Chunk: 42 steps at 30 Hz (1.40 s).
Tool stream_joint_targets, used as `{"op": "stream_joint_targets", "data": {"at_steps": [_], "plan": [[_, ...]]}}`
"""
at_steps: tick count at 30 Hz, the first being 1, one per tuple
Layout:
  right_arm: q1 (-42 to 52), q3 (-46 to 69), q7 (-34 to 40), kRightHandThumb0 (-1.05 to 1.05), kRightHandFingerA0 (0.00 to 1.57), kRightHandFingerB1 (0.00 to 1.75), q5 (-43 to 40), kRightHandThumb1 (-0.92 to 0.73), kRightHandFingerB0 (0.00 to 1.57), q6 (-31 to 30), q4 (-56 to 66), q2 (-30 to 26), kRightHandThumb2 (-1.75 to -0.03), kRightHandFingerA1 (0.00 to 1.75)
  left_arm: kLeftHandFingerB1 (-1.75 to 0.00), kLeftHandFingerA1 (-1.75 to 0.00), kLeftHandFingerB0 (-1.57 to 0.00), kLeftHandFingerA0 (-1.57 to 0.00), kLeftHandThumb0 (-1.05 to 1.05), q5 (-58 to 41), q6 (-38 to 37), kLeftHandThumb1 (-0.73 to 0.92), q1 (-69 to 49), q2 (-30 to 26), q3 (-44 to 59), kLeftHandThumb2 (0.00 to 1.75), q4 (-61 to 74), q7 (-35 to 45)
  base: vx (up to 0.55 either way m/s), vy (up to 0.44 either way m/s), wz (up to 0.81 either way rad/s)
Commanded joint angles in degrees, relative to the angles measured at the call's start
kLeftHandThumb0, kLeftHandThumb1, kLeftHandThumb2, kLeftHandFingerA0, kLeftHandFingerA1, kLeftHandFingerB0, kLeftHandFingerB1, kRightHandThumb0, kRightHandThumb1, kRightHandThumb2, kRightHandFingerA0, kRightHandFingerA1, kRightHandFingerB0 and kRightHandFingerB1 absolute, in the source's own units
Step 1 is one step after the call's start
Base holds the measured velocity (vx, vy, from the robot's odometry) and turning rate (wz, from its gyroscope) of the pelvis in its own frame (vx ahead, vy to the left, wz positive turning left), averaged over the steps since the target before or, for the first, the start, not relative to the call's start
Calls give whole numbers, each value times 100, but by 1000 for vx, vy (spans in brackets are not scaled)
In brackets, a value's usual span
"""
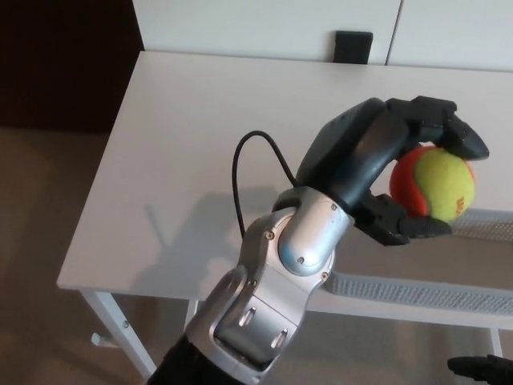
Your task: The robot walk towards a table in front and uses its left hand to pickup a tennis ball on the left side and put it in a container on the right hand side
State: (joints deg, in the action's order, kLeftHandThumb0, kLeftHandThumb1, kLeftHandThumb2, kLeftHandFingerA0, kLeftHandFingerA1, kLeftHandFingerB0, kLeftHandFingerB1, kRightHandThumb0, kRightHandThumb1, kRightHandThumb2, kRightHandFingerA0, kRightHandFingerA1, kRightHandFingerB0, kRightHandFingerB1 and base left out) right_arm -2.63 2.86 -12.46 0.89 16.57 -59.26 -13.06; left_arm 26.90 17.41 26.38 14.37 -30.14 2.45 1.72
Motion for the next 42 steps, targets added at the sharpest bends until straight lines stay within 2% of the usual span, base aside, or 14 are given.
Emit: {"op": "stream_joint_targets", "data": {"at_steps": [1,4,17,19,20,24,26,28,29,32,33,36,41,42], "plan": [[3,-4,2,-41,72,53,29,-46,50,-61,70,-50,-74,61,-26,-37,-14,-8,-71,354,1025,38,228,-185,-192,53,187,564,0,0,0],[-21,-19,18,-42,72,53,48,-46,51,-49,58,-61,-75,61,-27,-28,-13,-4,-81,328,1072,31,206,-312,-228,66,320,665,0,0,0],[-86,-31,62,-42,74,54,86,-45,52,-101,82,-5,-75,62,-26,-36,-14,-5,-89,259,1231,44,120,-634,-231,54,627,874,0,0,0],[-85,-27,87,-34,82,43,87,-54,58,-128,101,27,-56,51,-31,-36,-14,-8,-92,195,1080,36,12,-721,-190,69,774,861,0,0,0],[-56,-35,79,-35,82,43,98,-54,57,-131,120,20,-57,51,-37,-39,-7,-3,-65,126,1122,37,-161,-831,-133,82,1150,984,0,0,0],[-96,-57,95,-35,83,43,144,-54,57,-130,101,4,-56,53,-35,-44,-10,-7,-90,-63,996,47,-694,-1343,214,55,2437,1306,0,0,0],[-76,-52,75,-36,82,43,140,-54,57,-93,132,-21,-56,53,-40,-51,-17,-14,-91,-353,903,37,-1239,-1660,667,72,3502,1520,0,0,0],[-36,-37,63,-44,78,53,136,-44,51,-96,140,-67,-75,63,-37,-47,-20,-20,-89,-823,846,46,-1910,-1960,1254,55,4476,1818,0,0,0],[-89,-26,57,-35,83,43,134,-54,57,-125,107,-98,-56,52,-35,-46,-21,-23,-88,-1212,783,45,-2330,-2060,1696,56,4905,1994,0,0,0],[-137,-12,-14,-34,81,43,111,-54,56,-85,47,-119,-56,52,-33,-44,-21,-23,-83,-2592,830,40,-3572,-2056,3047,55,5669,2595,0,0,0],[-123,15,-57,-41,74,54,81,-45,51,-62,-19,-136,-75,63,-33,-45,-20,-22,-79,-2925,784,37,-3923,-2051,3319,54,5725,2735,0,0,0],[-72,36,-37,-44,71,53,80,-45,50,-75,-164,-151,-75,60,-35,-48,-16,-20,-71,-4280,-34,35,-5551,-2213,4613,53,5503,3553,0,0,0],[100,97,107,-40,72,53,49,-46,50,-16,-290,-81,-74,62,-40,-49,-18,-20,-69,-4947,-1470,28,-7361,-2182,5798,65,4109,4640,0,0,0],[182,80,120,-41,69,53,70,-46,50,7,-291,-82,-74,61,-53,-56,-9,-15,-30,-5020,-1651,2,-7661,-2123,5966,74,3733,4830,0,0,0]]}}
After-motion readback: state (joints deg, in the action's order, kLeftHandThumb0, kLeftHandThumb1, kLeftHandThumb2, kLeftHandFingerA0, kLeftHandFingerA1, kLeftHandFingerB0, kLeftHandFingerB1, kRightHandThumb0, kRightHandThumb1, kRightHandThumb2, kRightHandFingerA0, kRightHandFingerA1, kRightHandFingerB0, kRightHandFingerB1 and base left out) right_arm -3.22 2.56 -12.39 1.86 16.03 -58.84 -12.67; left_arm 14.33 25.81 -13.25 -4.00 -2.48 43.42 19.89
